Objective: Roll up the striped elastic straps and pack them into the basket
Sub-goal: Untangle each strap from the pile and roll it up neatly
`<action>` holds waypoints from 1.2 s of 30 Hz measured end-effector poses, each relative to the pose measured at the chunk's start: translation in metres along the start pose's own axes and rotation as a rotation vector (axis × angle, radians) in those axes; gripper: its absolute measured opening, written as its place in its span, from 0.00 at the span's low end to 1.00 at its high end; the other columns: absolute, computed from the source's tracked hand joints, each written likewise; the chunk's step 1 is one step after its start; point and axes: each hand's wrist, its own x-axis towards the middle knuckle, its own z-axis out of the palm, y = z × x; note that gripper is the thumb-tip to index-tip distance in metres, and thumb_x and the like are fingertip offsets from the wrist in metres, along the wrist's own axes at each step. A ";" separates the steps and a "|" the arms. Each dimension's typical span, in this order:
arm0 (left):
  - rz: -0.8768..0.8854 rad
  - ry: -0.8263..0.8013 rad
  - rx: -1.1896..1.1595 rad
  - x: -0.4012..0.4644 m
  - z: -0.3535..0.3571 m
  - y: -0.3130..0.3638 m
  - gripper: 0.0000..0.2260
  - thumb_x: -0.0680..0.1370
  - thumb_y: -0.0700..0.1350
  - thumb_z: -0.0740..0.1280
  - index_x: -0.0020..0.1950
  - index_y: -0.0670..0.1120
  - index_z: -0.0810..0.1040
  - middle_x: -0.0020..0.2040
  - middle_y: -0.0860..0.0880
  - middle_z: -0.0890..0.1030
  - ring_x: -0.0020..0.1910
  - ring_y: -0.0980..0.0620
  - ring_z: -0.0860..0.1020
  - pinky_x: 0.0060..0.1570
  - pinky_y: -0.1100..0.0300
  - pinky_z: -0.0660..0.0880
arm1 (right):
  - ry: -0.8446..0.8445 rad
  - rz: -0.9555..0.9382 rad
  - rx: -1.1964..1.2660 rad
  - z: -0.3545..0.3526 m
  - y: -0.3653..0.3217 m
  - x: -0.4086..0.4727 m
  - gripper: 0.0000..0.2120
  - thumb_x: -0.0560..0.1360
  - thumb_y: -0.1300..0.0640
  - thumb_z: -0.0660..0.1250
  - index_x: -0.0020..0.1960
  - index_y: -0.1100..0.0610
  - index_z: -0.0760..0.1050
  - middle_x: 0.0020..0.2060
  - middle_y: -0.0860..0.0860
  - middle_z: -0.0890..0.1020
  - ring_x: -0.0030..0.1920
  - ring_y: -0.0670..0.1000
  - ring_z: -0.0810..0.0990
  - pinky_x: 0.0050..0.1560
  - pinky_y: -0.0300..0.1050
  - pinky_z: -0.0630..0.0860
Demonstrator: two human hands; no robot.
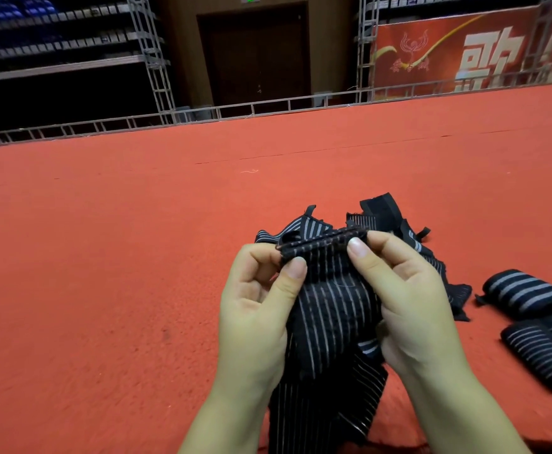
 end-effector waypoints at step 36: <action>0.022 0.116 0.014 0.129 -0.021 0.038 0.01 0.81 0.39 0.64 0.51 0.42 0.75 0.39 0.50 0.84 0.39 0.52 0.83 0.41 0.57 0.80 | -0.382 0.247 -0.648 -0.032 0.088 -0.036 0.36 0.77 0.46 0.64 0.78 0.41 0.46 0.74 0.39 0.62 0.72 0.38 0.63 0.75 0.46 0.58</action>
